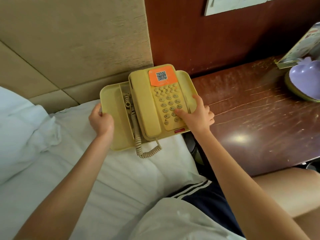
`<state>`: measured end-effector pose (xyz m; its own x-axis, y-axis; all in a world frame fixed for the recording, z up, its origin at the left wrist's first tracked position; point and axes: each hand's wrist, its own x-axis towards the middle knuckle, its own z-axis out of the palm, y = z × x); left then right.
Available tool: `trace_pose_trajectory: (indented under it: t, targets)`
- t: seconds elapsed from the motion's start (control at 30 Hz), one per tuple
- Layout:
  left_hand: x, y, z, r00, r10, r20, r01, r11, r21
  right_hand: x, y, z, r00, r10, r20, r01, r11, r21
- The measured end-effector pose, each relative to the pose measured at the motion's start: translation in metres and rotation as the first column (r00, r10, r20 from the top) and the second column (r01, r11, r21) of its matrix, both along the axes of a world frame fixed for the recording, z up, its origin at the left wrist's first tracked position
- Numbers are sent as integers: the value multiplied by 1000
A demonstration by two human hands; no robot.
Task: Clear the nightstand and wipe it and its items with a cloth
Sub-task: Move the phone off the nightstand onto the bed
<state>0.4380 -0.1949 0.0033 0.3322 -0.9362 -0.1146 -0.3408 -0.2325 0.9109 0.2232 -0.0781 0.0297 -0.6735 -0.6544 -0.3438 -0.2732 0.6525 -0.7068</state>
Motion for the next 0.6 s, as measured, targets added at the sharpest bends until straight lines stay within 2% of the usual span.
trace_pose_trajectory:
  t: [0.6]
  targets:
    - [82, -7, 2, 973, 175, 151, -175, 984, -14, 89, -26, -24, 992, 126, 31, -128, 989, 70]
